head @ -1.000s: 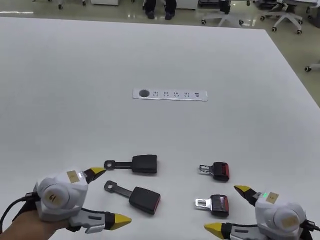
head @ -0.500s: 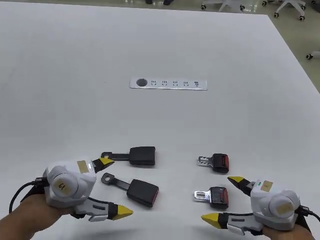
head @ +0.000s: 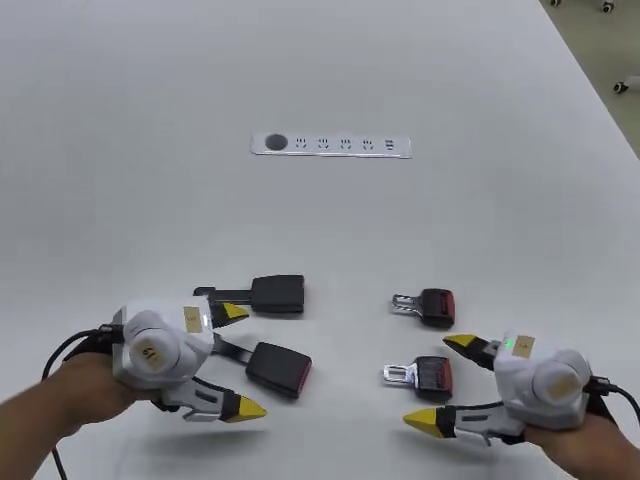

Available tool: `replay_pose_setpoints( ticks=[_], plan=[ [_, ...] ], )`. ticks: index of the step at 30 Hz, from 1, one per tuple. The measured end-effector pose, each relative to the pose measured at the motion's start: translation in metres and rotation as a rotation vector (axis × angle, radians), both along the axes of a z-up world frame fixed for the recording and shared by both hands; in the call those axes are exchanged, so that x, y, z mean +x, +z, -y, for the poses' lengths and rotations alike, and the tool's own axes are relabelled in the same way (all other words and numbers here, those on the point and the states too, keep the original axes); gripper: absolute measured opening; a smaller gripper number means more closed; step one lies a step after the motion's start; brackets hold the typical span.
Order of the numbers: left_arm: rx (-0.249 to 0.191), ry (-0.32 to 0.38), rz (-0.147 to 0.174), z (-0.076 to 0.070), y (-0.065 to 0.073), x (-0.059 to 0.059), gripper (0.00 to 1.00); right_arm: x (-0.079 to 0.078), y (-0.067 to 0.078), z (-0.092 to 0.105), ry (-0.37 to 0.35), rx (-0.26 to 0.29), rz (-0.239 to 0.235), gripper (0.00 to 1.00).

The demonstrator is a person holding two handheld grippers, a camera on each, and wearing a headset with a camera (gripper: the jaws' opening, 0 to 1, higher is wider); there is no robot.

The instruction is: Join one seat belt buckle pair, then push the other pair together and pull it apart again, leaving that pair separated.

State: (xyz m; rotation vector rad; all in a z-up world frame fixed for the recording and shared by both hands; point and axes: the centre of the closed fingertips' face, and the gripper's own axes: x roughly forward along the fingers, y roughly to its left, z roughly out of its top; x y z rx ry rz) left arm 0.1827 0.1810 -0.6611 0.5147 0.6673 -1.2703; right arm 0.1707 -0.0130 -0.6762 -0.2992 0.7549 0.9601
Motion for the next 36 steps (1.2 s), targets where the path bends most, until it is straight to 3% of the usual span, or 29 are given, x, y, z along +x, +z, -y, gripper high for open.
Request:
replay_pose_setpoints(
  ticks=[9, 14, 17, 18, 19, 27, 32, 36],
  plan=[
    [0.060, -0.123, -0.008, 0.011, -0.020, 0.003, 0.68, 0.001, -0.013, 0.008, 0.052, -0.027, -0.032, 0.69],
    [0.092, -0.181, -0.018, 0.012, -0.030, 0.001, 0.64, 0.002, -0.013, 0.008, 0.091, -0.046, -0.034, 0.67],
    [0.111, -0.206, -0.014, 0.008, -0.041, 0.005, 0.60, 0.004, -0.013, 0.008, 0.118, -0.045, -0.035, 0.62],
    [0.103, -0.212, -0.027, 0.009, -0.040, 0.004, 0.59, 0.004, -0.013, 0.009, 0.124, -0.046, -0.041, 0.59],
    [0.103, -0.223, -0.019, 0.009, -0.038, 0.005, 0.59, 0.003, -0.012, 0.008, 0.137, -0.045, -0.040, 0.57],
    [0.099, -0.215, -0.020, 0.010, -0.032, 0.009, 0.49, 0.002, -0.012, 0.008, 0.241, -0.092, -0.027, 0.48],
    [0.098, -0.214, -0.021, 0.012, -0.031, 0.004, 0.39, 0.003, -0.008, 0.008, 0.245, -0.099, -0.043, 0.38],
    [0.099, -0.144, -0.021, 0.010, -0.031, 0.008, 0.38, 0.004, -0.010, 0.010, 0.251, -0.100, -0.045, 0.37]
  ],
)
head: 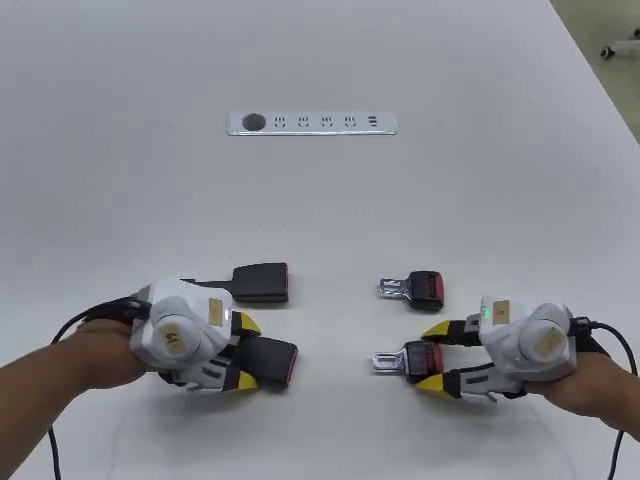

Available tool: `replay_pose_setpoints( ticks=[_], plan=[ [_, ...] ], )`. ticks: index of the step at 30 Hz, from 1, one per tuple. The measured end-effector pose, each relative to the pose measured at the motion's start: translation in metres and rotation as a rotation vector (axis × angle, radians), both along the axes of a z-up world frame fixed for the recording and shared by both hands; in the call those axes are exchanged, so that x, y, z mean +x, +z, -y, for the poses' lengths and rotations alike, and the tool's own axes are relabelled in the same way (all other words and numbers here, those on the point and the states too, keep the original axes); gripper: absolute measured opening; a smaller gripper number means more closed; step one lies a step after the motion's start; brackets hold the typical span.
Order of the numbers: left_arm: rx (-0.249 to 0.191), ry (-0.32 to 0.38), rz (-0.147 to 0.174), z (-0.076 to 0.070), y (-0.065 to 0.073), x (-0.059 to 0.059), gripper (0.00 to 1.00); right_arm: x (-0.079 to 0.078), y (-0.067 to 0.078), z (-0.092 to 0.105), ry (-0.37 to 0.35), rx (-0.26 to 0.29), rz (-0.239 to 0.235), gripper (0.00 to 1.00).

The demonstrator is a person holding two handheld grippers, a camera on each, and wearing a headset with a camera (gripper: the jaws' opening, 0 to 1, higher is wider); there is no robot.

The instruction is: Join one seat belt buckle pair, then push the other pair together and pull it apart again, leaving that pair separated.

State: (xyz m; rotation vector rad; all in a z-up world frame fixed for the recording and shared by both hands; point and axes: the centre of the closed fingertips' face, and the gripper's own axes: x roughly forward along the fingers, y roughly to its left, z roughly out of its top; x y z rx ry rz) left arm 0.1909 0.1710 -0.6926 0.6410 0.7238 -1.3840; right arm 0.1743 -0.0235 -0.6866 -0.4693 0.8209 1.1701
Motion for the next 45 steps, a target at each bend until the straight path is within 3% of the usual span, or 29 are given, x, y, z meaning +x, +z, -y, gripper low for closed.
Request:
replay_pose_setpoints(
  ticks=[4, 6, 15, 20, 27, 36, 45],
  plan=[
    [-0.004, 0.101, 0.001, 0.000, 0.001, 0.001, 0.36, 0.000, -0.001, 0.001, 0.003, -0.005, 0.002, 0.36],
    [-0.004, 0.115, 0.000, 0.000, 0.002, 0.001, 0.36, 0.000, -0.001, 0.001, 0.001, -0.008, 0.002, 0.36],
    [0.017, 0.114, -0.001, 0.001, 0.001, 0.001, 0.35, 0.003, -0.004, -0.002, -0.011, -0.040, -0.017, 0.35],
    [0.018, 0.118, -0.003, 0.002, 0.001, 0.000, 0.35, 0.006, -0.006, -0.005, -0.007, -0.024, -0.014, 0.35],
    [0.027, 0.116, -0.007, 0.003, 0.001, -0.001, 0.35, 0.010, -0.004, -0.019, -0.009, 0.006, -0.010, 0.35],
    [0.036, 0.120, -0.009, 0.004, 0.001, -0.001, 0.35, 0.008, -0.006, -0.044, 0.001, 0.005, -0.006, 0.35],
    [0.052, 0.121, -0.012, 0.003, 0.001, -0.002, 0.35, 0.013, -0.007, -0.054, -0.007, 0.001, -0.006, 0.35]
  ],
)
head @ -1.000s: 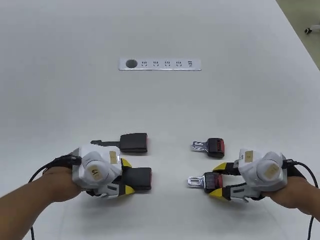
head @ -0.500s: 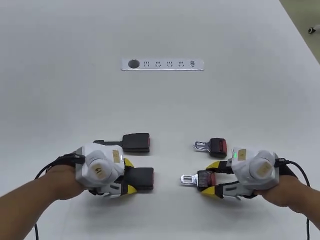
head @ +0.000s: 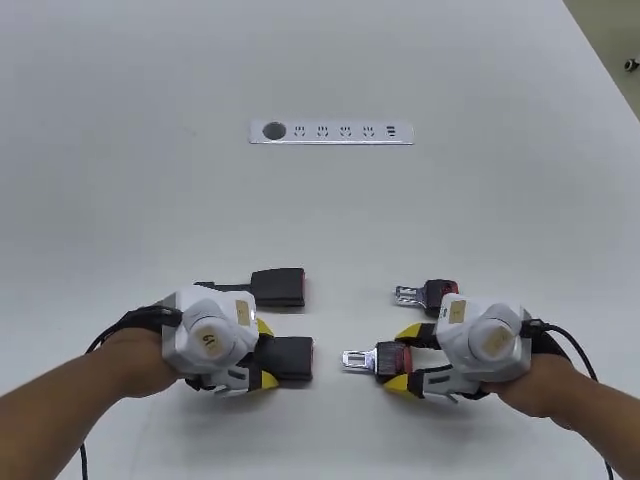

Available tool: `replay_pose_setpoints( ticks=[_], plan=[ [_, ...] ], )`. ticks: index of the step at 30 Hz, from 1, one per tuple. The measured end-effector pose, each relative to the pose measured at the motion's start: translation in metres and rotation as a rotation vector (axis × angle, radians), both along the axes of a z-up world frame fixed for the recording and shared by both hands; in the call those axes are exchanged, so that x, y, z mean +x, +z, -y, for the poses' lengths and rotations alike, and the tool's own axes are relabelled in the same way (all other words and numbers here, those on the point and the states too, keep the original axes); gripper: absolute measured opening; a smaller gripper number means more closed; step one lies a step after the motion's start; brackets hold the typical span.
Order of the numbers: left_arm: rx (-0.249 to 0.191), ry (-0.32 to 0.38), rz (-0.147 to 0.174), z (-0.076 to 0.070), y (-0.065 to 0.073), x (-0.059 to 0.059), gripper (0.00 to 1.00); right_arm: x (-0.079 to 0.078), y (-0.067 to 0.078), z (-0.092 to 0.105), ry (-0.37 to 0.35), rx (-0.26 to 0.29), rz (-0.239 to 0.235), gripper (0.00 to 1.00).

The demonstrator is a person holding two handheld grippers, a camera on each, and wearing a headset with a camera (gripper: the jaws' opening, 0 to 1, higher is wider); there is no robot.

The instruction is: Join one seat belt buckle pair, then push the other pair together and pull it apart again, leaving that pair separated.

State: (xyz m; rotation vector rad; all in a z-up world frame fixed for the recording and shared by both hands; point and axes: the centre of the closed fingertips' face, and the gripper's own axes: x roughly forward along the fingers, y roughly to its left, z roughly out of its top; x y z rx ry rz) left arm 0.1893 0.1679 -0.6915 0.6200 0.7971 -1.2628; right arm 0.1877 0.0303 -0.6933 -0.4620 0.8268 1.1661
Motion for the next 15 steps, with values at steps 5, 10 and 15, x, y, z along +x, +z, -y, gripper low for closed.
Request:
replay_pose_setpoints(
  ticks=[5, 10, 15],
  plan=[
    [0.011, -0.007, -0.001, -0.001, -0.001, 0.001, 0.35, 0.001, 0.000, -0.010, 0.015, 0.005, 0.002, 0.35],
    [0.017, -0.014, -0.006, -0.001, 0.000, 0.000, 0.35, -0.001, 0.002, -0.024, 0.024, 0.007, 0.009, 0.35],
    [0.025, -0.017, -0.007, -0.003, -0.002, 0.001, 0.35, 0.000, 0.002, -0.034, 0.033, 0.009, 0.009, 0.35]
  ],
)
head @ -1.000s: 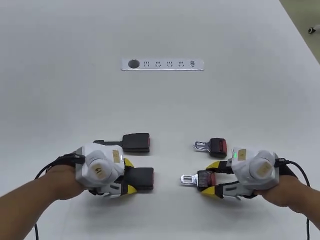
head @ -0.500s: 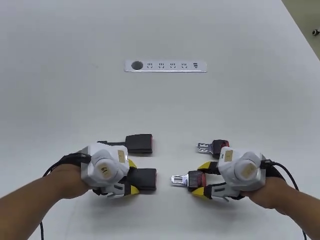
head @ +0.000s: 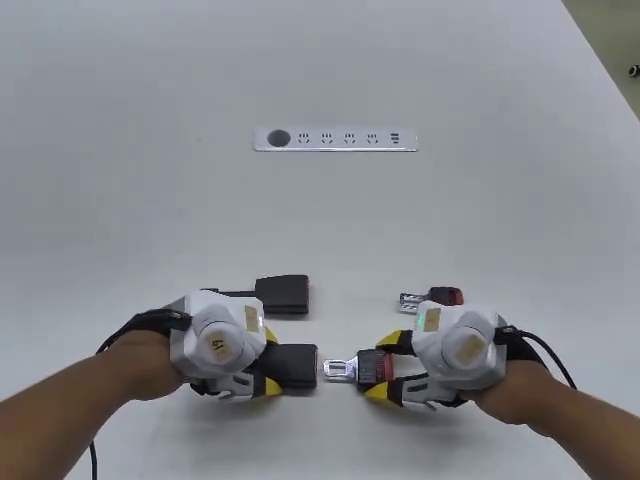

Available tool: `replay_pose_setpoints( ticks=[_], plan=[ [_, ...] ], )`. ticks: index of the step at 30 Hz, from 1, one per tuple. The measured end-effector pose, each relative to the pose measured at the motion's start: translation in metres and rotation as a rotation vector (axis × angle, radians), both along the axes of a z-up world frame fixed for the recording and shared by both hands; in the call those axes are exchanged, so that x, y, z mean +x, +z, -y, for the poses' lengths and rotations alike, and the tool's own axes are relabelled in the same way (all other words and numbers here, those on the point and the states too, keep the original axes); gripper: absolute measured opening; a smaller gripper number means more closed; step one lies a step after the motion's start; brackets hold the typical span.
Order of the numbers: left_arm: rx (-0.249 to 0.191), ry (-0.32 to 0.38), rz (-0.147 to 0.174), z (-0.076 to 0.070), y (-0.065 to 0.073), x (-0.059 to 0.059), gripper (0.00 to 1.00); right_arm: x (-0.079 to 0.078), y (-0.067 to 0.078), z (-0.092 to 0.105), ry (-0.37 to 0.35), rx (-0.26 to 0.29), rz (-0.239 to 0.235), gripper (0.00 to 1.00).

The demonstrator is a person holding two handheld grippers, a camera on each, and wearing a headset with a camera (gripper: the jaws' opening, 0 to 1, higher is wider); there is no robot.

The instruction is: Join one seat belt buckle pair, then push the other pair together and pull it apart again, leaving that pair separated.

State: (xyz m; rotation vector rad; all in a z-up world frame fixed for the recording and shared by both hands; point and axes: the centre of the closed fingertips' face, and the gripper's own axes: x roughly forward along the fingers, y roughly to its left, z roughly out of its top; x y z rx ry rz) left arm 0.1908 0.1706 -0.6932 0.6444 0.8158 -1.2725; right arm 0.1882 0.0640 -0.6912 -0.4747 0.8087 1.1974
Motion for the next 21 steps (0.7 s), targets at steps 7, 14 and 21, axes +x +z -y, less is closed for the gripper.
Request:
replay_pose_setpoints(
  ticks=[7, 14, 21],
  plan=[
    [0.012, -0.012, -0.002, 0.000, 0.001, 0.000, 0.35, 0.000, -0.003, -0.016, 0.012, 0.011, 0.006, 0.35],
    [0.010, -0.013, -0.008, 0.000, 0.001, -0.001, 0.35, 0.000, -0.003, -0.026, 0.017, 0.013, 0.005, 0.35],
    [0.023, -0.024, -0.007, 0.000, 0.001, 0.000, 0.34, -0.002, -0.003, -0.028, 0.021, 0.021, -0.002, 0.34]
  ],
)
